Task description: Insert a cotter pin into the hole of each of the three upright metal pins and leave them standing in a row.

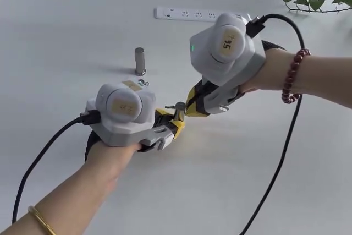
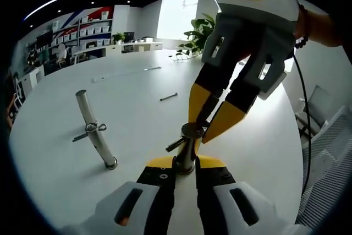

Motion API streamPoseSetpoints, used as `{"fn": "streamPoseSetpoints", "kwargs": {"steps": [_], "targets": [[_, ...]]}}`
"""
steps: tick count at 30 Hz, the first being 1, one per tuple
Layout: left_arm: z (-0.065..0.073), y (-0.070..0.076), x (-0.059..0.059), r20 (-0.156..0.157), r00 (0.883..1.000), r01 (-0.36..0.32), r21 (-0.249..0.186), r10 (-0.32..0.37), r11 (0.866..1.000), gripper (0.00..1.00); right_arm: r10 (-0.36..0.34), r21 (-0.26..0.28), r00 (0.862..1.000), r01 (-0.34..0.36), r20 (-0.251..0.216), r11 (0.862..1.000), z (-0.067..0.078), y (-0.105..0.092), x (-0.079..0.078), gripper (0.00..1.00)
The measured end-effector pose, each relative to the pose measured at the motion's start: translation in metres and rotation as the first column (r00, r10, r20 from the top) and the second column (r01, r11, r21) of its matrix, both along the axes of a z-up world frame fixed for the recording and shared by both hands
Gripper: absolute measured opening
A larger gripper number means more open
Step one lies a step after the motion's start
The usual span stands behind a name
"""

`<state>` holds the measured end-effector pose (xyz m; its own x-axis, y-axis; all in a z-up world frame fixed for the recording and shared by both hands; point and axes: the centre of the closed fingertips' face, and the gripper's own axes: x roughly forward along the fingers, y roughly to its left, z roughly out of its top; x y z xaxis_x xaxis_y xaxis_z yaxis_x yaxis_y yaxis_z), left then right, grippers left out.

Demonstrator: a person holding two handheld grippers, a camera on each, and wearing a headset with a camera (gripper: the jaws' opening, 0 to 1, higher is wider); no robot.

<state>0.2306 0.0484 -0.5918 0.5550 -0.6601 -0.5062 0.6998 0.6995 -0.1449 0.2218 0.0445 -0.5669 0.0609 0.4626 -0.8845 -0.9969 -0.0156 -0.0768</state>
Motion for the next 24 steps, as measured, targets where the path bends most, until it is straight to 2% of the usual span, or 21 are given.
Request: {"fn": "streamPoseSetpoints", "kwargs": {"steps": [3, 14, 24], "targets": [[0.000, 0.000, 0.000, -0.002, 1.000, 0.000, -0.003, 0.000, 1.000, 0.12, -0.021, 0.008, 1.000, 0.021, -0.005, 1.000, 0.003, -0.001, 0.000, 0.09], [0.000, 0.000, 0.000, -0.012, 1.000, -0.006, -0.010, 0.006, 1.000, 0.12, -0.059, -0.004, 0.998, 0.059, -0.003, 0.998, 0.006, -0.012, -0.001, 0.02], [0.000, 0.000, 0.000, -0.013, 1.000, -0.005, -0.015, 0.005, 1.000, 0.12, -0.062, 0.011, 0.998, 0.062, 0.002, 0.998, 0.006, -0.008, 0.001, 0.00]]}}
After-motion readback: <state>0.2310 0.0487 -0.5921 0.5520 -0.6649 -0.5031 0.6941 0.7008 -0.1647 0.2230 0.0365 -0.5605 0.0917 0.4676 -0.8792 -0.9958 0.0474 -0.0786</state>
